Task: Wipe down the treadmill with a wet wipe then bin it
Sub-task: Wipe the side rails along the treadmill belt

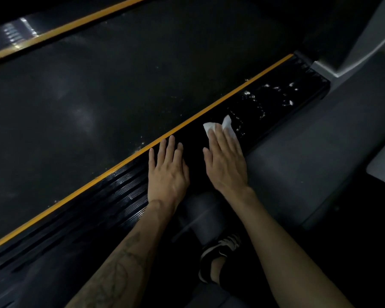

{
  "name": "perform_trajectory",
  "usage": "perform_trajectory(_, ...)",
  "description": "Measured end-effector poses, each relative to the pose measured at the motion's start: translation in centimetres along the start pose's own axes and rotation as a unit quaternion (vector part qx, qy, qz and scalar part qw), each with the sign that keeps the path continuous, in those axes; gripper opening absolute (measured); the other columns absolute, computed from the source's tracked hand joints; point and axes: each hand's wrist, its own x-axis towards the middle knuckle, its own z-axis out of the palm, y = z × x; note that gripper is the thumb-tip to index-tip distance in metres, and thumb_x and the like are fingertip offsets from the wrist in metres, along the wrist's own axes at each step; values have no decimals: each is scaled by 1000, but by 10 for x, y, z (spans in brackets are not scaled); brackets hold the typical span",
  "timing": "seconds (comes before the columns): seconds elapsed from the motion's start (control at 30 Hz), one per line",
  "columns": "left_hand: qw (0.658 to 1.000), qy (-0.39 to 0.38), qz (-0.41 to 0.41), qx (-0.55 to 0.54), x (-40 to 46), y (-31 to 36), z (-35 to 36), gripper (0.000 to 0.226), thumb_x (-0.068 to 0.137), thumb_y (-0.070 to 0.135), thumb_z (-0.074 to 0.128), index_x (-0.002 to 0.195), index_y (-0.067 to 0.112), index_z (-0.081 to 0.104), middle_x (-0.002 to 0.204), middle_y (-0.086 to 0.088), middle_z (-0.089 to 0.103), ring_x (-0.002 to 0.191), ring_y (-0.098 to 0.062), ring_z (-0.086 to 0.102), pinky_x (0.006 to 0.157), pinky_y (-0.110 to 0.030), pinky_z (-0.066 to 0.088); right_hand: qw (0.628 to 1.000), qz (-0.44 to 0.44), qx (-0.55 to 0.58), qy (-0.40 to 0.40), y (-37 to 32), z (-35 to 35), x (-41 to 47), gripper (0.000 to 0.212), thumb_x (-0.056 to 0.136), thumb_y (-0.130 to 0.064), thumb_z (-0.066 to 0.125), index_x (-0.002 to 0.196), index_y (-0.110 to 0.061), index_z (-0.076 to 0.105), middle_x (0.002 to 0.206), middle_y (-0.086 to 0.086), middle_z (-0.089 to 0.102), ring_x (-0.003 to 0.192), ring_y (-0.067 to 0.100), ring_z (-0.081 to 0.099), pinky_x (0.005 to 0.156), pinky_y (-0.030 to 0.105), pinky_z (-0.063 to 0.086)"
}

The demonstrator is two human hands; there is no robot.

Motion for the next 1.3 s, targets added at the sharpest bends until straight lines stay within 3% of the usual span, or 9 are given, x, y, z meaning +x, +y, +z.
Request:
perform_trajectory(0.07,1000,-4,-2,-3,1,0,0,59,106,39,19,157,14,37,170,-9,21,159,-24,8,129,-52,7,1000,22,-2,13,-13,2,-18,63,108,-41,23,158,-3,32,167,17,25,157,29,16,127,46,19)
perform_trajectory(0.27,1000,3,5,-13,3,-2,3,61,108,46,19,159,16,32,170,-8,19,159,-23,4,129,-51,6,999,-42,14,31,1,5,2,57,110,-40,26,154,-7,42,164,13,33,156,27,23,124,46,27)
perform_trajectory(0.47,1000,-15,8,0,7,-1,3,64,107,50,16,162,19,24,172,-4,10,159,-20,-3,129,-50,2,999,15,4,38,-17,10,-29,59,111,-39,26,157,-4,34,166,16,27,157,29,17,126,47,22)
perform_trajectory(0.6,1000,-10,9,-4,9,2,5,63,107,48,17,162,18,26,172,-3,11,159,-19,-2,129,-51,4,997,-51,24,49,-5,12,-9,54,111,-35,29,155,-6,41,164,13,33,155,28,24,123,48,30)
perform_trajectory(0.8,1000,-2,-6,-17,12,6,4,61,107,43,15,158,15,35,170,-6,20,159,-20,5,129,-52,6,998,26,18,55,-2,6,-35,54,110,-31,31,156,-3,36,166,15,28,157,28,18,125,45,26)
perform_trajectory(1.0,999,6,-19,-31,15,12,6,53,110,36,22,153,11,41,168,-11,26,159,-24,8,129,-53,7,998,-30,29,47,5,10,-14,53,109,-31,32,156,-6,38,166,12,30,156,26,21,123,47,28)
perform_trajectory(1.2,1000,5,-15,-17,17,13,5,60,107,41,17,155,13,39,168,-10,26,159,-24,9,129,-52,7,995,43,48,78,-16,13,-43,54,109,-27,34,157,0,33,166,18,26,157,29,16,124,48,27)
perform_trajectory(1.3,1000,-1,-12,-12,18,12,5,62,106,43,15,158,15,34,170,-9,22,159,-24,6,129,-52,6,996,10,57,62,-17,13,-30,55,109,-30,34,156,-2,36,166,16,28,157,27,19,123,50,28)
